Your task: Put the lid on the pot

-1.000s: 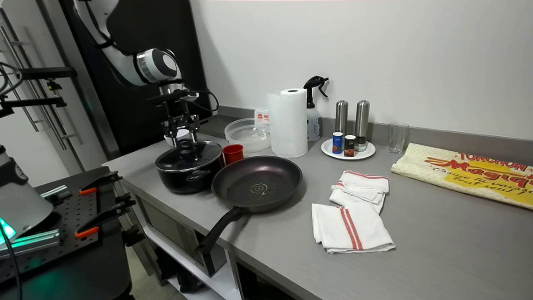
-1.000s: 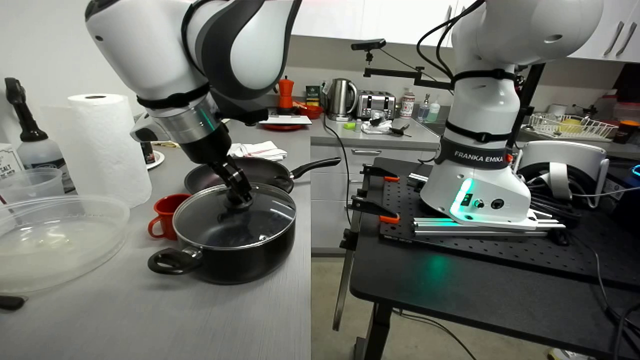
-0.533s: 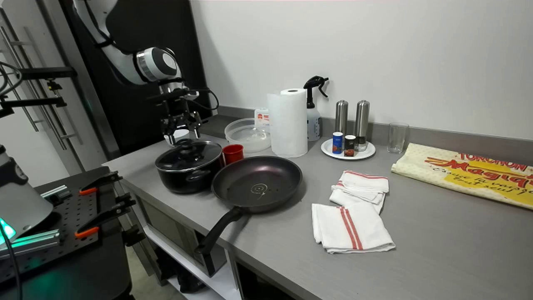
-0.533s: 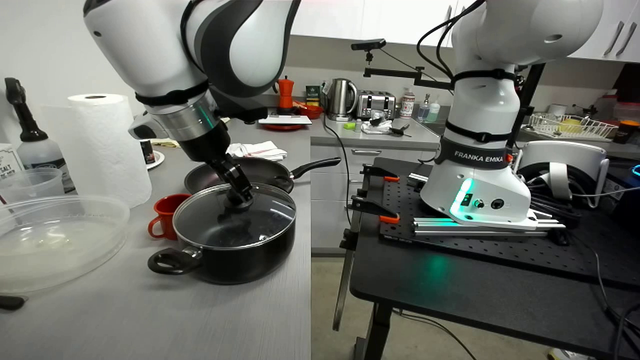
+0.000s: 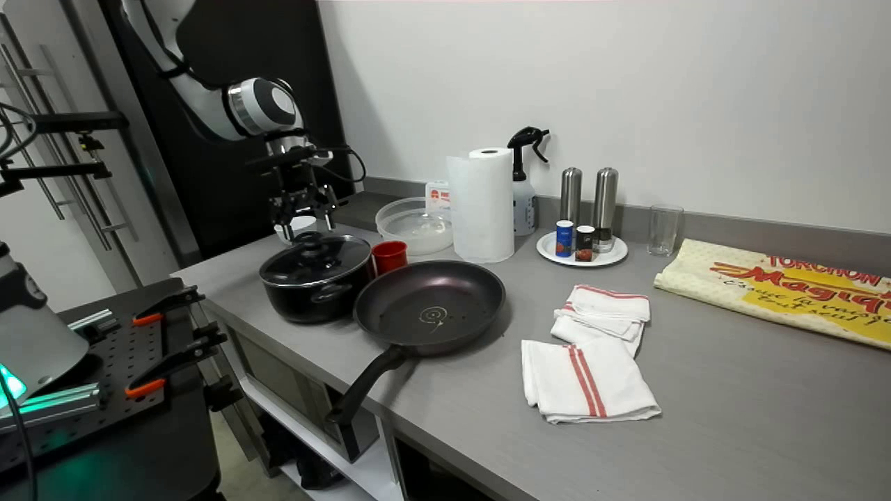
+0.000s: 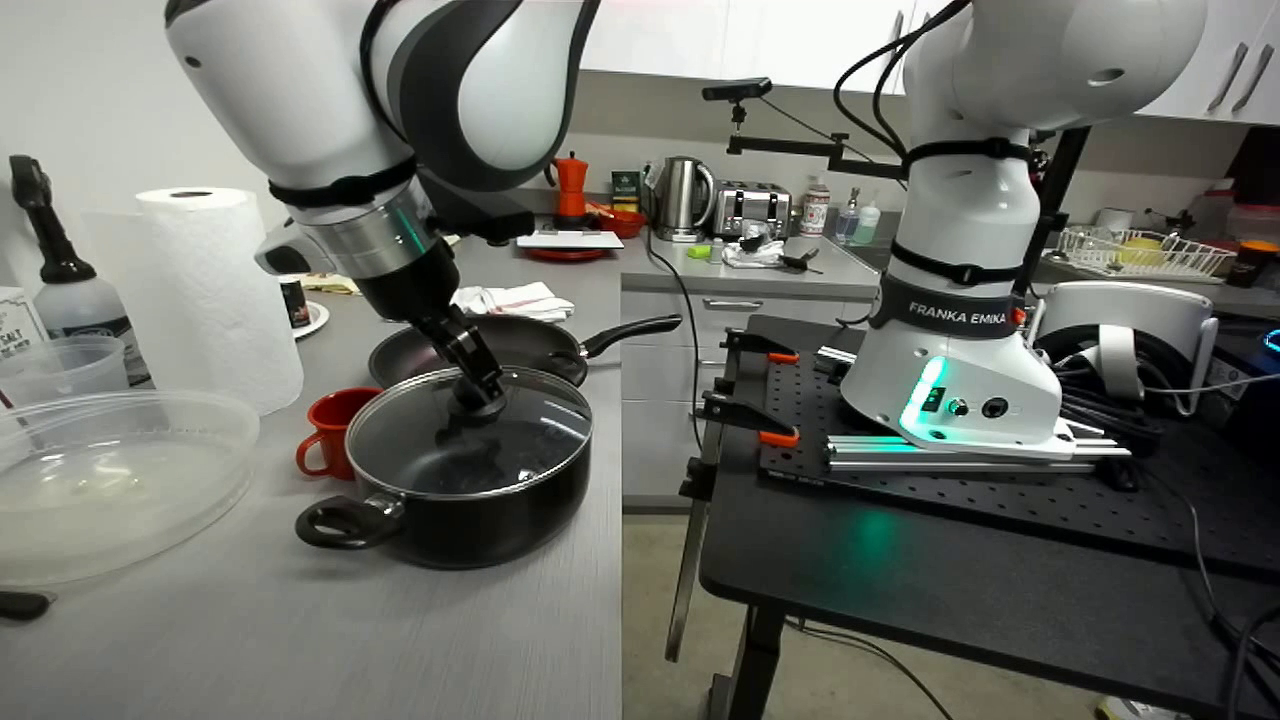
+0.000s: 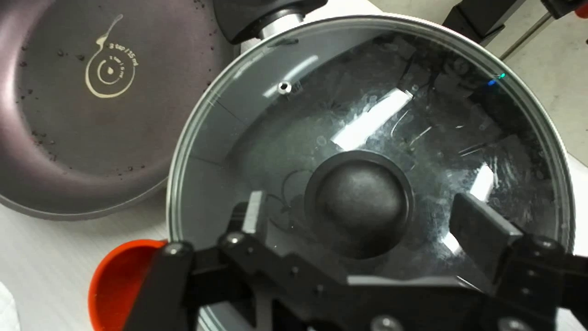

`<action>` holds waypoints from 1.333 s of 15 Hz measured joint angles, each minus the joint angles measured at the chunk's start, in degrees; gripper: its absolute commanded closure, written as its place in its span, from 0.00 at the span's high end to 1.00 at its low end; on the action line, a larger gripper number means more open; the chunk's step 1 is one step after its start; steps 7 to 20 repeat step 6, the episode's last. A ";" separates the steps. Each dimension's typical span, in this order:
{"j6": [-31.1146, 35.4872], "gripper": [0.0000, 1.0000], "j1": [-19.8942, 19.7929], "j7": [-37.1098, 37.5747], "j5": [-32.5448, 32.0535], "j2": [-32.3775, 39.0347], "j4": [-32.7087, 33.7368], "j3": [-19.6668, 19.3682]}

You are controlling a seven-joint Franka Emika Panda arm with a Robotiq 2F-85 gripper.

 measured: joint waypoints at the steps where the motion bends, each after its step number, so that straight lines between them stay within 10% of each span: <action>1: 0.00 1.00 0.00 0.10 0.00 -0.06 0.00 0.00; 20: 0.00 1.00 0.00 0.21 0.00 -0.26 0.00 0.00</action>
